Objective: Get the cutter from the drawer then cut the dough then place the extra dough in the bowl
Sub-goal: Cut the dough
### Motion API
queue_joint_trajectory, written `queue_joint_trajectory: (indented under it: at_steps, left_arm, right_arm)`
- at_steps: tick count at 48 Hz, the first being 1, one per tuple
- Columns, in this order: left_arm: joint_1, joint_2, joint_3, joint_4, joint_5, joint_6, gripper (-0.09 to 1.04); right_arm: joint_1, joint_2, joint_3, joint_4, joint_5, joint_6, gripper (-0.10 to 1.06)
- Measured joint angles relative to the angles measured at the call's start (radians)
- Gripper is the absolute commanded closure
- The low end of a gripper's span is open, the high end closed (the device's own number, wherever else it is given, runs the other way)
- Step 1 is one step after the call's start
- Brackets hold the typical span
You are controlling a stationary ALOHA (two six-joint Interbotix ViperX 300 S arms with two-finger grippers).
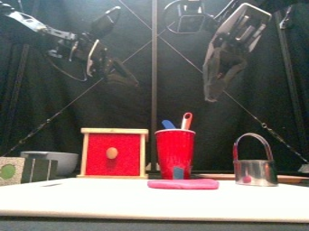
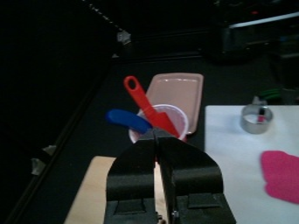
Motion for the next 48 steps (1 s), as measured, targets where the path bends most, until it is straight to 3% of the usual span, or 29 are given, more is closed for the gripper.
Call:
queue_joint_trajectory:
  at_steps: [4,8,17,42,48]
  left_arm:
    - [-0.043,-0.003,0.041,0.014,-0.103,0.000,0.59]
    - [-0.071,-0.003,0.060,0.026,-0.163,0.000,0.59]
    - [-0.092,-0.005,0.075,0.025,-0.193,-0.011,0.59]
    - [-0.094,-0.005,0.094,0.012,-0.195,-0.035,0.59]
    - [-0.094,-0.003,0.100,-0.008,-0.193,-0.037,0.59]
  right_arm:
    - [0.000,0.000,0.006,0.020,0.014,0.000,0.09]
    - [0.000,0.005,0.015,0.026,0.015,0.000,0.02]
    - [0.000,0.040,0.052,0.031,0.018,0.000,0.03]
    - [-0.055,0.117,0.087,0.032,-0.038,-0.002,0.04]
    - [-0.055,0.115,0.089,0.034,-0.035,0.000,0.11]
